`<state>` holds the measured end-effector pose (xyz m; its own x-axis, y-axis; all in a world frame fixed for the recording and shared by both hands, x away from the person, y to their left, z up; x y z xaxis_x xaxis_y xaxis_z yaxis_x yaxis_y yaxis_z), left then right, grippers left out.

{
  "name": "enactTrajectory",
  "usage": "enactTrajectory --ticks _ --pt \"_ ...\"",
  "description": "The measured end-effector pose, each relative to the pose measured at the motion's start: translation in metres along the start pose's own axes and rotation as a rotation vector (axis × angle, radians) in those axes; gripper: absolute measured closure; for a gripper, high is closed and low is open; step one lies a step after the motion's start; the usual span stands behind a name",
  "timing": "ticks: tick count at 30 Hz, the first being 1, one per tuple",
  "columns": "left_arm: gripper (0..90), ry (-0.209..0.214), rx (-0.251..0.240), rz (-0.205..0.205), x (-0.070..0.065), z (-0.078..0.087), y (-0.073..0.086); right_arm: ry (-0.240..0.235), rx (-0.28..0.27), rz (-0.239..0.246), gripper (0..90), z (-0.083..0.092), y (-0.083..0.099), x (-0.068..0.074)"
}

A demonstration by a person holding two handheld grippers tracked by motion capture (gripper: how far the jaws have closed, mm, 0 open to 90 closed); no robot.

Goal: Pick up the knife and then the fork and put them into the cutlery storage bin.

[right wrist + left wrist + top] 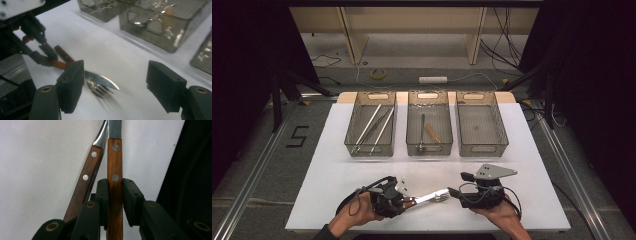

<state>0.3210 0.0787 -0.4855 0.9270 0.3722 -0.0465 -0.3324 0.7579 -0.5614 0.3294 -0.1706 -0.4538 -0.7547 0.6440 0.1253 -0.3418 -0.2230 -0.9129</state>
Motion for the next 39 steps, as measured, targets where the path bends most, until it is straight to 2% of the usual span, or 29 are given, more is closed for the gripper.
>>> enactTrajectory --ticks 6,9,20,23,24,28,29,31,39 --pt "75.1 0.021 0.001 -0.011 -0.005 0.003 -0.008 -0.074 0.032 0.128 31.7 -0.011 -0.002 0.024" --pt "75.2 0.031 0.007 -0.023 -0.007 0.003 -0.010 -0.106 0.045 0.164 31.6 -0.016 -0.002 0.033" --pt "75.1 0.073 0.020 -0.030 -0.007 0.002 -0.019 -0.164 0.114 0.370 32.1 -0.032 0.004 0.059" --pt "75.1 0.081 0.029 -0.043 -0.008 0.002 -0.022 -0.184 0.132 0.419 33.5 -0.037 0.007 0.065" --pt "75.1 0.086 0.019 -0.034 -0.009 0.001 -0.024 -0.188 0.142 0.436 34.1 -0.038 0.008 0.067" --pt "75.1 0.101 0.028 -0.050 -0.011 0.001 -0.030 -0.196 0.164 0.475 36.0 -0.043 0.011 0.071" --pt "75.1 0.107 0.024 -0.043 -0.012 0.001 -0.032 -0.191 0.165 0.490 36.7 -0.044 0.012 0.071" --pt "75.1 0.117 0.042 -0.054 -0.012 0.001 -0.034 -0.193 0.174 0.514 38.1 -0.045 0.013 0.071" --pt "75.1 0.149 0.058 -0.048 -0.013 -0.002 -0.039 -0.192 0.210 0.581 44.9 -0.050 0.020 0.075"
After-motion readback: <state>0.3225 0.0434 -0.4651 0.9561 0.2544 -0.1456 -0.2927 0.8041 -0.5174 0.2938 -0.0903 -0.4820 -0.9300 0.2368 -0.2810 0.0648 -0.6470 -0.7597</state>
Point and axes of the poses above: each handheld gripper's, and its own axes: z roughly backward along the jaws, y roughly out of its underside, x roughly to its left, the point moved 4 cm from there along -z, roughly forward along the jaws, and after that the axes turned 11 degrees about -x, right-handed, at the moved point
